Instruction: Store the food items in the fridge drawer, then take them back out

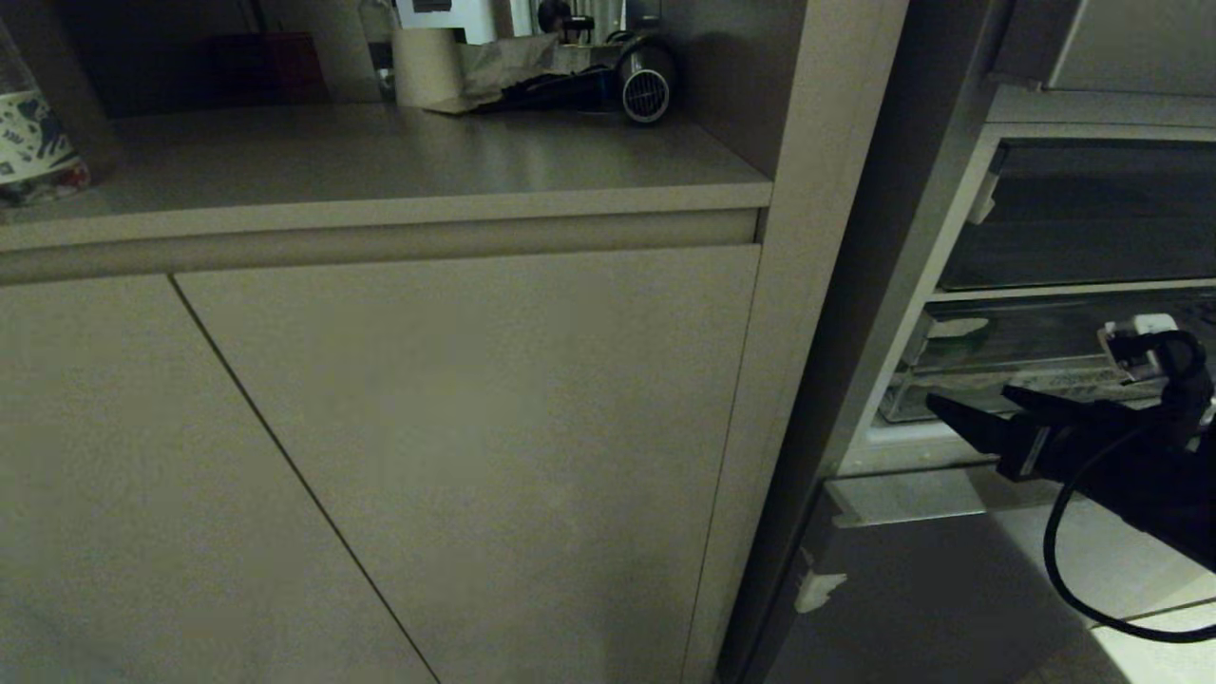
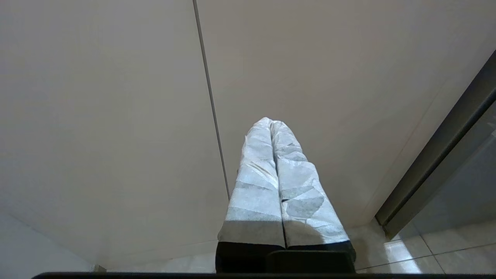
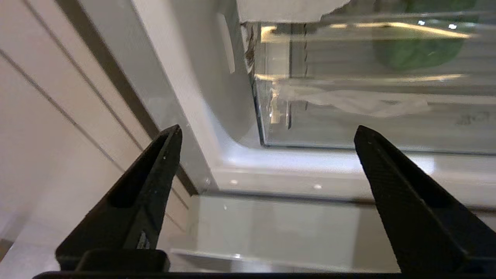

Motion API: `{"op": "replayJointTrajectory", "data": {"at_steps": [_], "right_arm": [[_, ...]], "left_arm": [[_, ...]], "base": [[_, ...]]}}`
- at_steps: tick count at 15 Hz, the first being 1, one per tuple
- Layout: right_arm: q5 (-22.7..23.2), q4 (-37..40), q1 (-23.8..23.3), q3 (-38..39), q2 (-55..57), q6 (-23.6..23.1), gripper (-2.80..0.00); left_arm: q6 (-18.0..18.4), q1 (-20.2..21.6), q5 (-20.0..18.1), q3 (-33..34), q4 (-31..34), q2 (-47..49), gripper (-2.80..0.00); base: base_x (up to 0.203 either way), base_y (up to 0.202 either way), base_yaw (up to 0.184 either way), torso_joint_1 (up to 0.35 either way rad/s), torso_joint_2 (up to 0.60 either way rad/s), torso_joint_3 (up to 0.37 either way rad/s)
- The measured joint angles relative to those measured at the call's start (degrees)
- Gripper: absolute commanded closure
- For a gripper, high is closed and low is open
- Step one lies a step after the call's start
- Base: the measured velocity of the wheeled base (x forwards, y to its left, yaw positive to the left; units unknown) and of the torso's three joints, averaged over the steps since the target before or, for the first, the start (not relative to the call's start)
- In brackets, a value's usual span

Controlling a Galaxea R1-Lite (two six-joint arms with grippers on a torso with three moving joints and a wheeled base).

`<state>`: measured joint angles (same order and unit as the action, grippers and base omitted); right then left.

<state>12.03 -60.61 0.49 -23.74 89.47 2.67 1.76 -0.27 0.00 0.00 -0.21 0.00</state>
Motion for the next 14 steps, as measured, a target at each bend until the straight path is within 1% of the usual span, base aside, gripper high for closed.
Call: {"op": "replayJointTrajectory", "data": {"at_steps": [9, 14], "right_arm": [[-2.63, -0.3, -0.38, -5.48, 4.34, 0.01, -2.8], [-2.8, -1.45, -0.41, -7.73, 7.02, 0.11, -2.8]], "left_arm": [[0.0, 0.0, 0.0, 0.0, 0.0, 0.0, 0.0], [-0.02, 0.0, 0.0, 0.0, 0.0, 0.0, 0.0]], "base": [[0.0, 0.0, 0.0, 0.0, 0.0, 0.0], [0.0, 0.0, 0.0, 0.0, 0.0, 0.0]]}}
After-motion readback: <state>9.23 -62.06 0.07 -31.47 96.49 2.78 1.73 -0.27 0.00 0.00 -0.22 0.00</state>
